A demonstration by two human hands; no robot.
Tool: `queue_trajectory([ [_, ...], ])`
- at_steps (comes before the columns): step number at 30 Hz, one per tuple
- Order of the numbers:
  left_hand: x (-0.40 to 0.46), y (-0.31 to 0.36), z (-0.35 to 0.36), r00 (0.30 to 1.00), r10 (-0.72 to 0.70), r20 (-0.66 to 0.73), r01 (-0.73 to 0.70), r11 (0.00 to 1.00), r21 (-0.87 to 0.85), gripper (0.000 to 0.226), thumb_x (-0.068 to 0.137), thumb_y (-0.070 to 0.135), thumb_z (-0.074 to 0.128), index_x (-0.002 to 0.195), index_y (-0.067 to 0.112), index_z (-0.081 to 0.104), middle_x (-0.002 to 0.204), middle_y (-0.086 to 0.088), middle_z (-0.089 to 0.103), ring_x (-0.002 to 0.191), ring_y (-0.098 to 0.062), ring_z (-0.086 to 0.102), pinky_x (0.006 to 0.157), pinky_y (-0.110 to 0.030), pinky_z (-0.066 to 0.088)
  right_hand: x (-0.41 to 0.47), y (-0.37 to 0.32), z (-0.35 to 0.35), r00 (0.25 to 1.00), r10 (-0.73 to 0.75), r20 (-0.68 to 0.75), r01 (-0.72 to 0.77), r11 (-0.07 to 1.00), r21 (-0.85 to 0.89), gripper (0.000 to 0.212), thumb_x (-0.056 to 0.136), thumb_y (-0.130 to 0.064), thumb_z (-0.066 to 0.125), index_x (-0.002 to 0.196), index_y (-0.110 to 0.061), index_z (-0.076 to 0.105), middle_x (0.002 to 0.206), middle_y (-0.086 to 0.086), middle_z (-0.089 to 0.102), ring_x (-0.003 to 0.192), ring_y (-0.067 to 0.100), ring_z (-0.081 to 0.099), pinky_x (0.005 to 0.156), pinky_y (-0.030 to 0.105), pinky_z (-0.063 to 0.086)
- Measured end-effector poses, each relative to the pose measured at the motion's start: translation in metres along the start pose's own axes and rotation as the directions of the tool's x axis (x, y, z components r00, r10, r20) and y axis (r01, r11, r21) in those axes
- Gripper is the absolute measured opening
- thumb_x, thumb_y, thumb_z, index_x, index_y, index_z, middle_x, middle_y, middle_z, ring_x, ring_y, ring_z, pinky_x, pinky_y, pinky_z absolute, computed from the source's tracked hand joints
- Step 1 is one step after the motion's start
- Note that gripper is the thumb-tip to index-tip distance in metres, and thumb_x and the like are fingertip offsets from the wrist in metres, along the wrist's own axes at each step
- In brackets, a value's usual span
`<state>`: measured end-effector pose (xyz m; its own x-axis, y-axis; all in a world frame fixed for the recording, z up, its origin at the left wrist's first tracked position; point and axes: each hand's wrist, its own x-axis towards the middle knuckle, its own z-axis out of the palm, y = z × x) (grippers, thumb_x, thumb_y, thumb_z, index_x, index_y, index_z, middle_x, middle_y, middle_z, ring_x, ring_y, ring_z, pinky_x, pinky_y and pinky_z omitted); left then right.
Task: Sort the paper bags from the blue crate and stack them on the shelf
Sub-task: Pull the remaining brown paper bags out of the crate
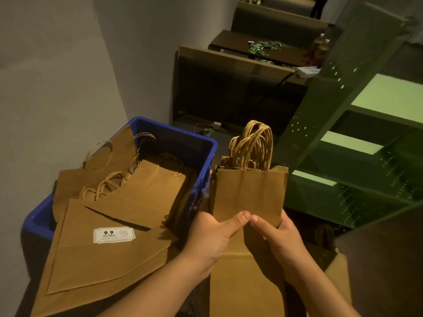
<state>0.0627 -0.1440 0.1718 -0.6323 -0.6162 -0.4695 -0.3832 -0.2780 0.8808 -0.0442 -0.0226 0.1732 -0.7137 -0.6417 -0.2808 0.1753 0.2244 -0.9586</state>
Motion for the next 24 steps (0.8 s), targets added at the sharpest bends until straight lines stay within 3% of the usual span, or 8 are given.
queue_trajectory([
  [2, -0.003, -0.007, 0.003, 1.000, 0.001, -0.029, -0.001, 1.000, -0.005, 0.078, 0.057, 0.077, 0.077, 0.097, 0.011, 0.067, 0.092, -0.009, 0.072, 0.094, -0.018, 0.069, 0.092, -0.037, 0.055, -0.006, 0.002, -0.003, 1.000, 0.004, -0.011, -0.004, 0.999, -0.035, 0.057, 0.074, -0.043, 0.079, 0.126, -0.036, 0.054, 0.102, -0.018, 0.073, 0.098, 0.005, 0.071, 0.069, 0.021, 0.058],
  [4, -0.007, -0.016, 0.015, 1.000, 0.015, 0.005, -0.015, 1.000, -0.012, 0.091, 0.050, 0.086, 0.078, 0.091, 0.005, 0.068, 0.089, -0.017, 0.073, 0.089, -0.024, 0.072, 0.091, -0.043, 0.058, -0.015, 0.007, -0.015, 0.999, 0.003, -0.048, -0.006, 0.998, -0.063, 0.056, 0.074, -0.046, 0.079, 0.123, -0.040, 0.054, 0.101, -0.022, 0.072, 0.098, 0.002, 0.070, 0.069, 0.019, 0.058],
  [11, -0.020, -0.041, 0.066, 0.988, -0.029, 0.154, 0.029, 1.000, 0.000, 0.108, 0.046, 0.087, 0.083, 0.099, -0.006, 0.072, 0.101, -0.032, 0.071, 0.095, -0.045, 0.073, 0.092, -0.064, 0.056, -0.047, 0.023, -0.067, 0.993, 0.019, -0.118, -0.029, 0.996, -0.090, 0.052, 0.077, -0.046, 0.080, 0.123, -0.042, 0.055, 0.105, -0.021, 0.072, 0.102, 0.004, 0.070, 0.080, 0.028, 0.059],
  [17, -0.039, -0.050, 0.127, 0.955, -0.067, 0.288, 0.040, 0.994, 0.100, 0.072, 0.066, 0.070, 0.079, 0.089, 0.001, 0.077, 0.088, -0.016, 0.078, 0.084, -0.029, 0.077, 0.084, -0.042, 0.059, -0.079, 0.043, -0.133, 0.981, 0.055, -0.186, -0.060, 0.998, -0.023, 0.047, 0.080, -0.036, 0.081, 0.121, -0.035, 0.058, 0.102, -0.016, 0.075, 0.096, 0.005, 0.072, 0.072, 0.020, 0.058],
  [20, -0.043, -0.062, 0.158, 0.947, -0.104, 0.303, 0.051, 0.982, 0.179, 0.083, 0.057, 0.083, 0.078, 0.103, 0.014, 0.075, 0.097, -0.008, 0.079, 0.092, -0.024, 0.076, 0.093, -0.048, 0.059, -0.091, 0.059, -0.162, 0.971, 0.089, -0.221, -0.084, 0.996, 0.032, 0.050, 0.077, -0.035, 0.082, 0.121, -0.029, 0.060, 0.104, -0.007, 0.077, 0.095, 0.011, 0.074, 0.072, 0.023, 0.058],
  [24, -0.042, -0.079, 0.176, 0.961, -0.172, 0.217, 0.133, 0.974, 0.183, 0.096, 0.049, 0.084, 0.083, 0.122, 0.023, 0.064, 0.113, 0.001, 0.075, 0.107, -0.021, 0.071, 0.098, -0.050, 0.057, -0.092, 0.084, -0.176, 0.969, 0.126, -0.211, -0.109, 0.990, 0.090, 0.045, 0.081, -0.031, 0.081, 0.122, -0.030, 0.060, 0.104, -0.008, 0.077, 0.095, 0.010, 0.074, 0.073, 0.024, 0.059],
])
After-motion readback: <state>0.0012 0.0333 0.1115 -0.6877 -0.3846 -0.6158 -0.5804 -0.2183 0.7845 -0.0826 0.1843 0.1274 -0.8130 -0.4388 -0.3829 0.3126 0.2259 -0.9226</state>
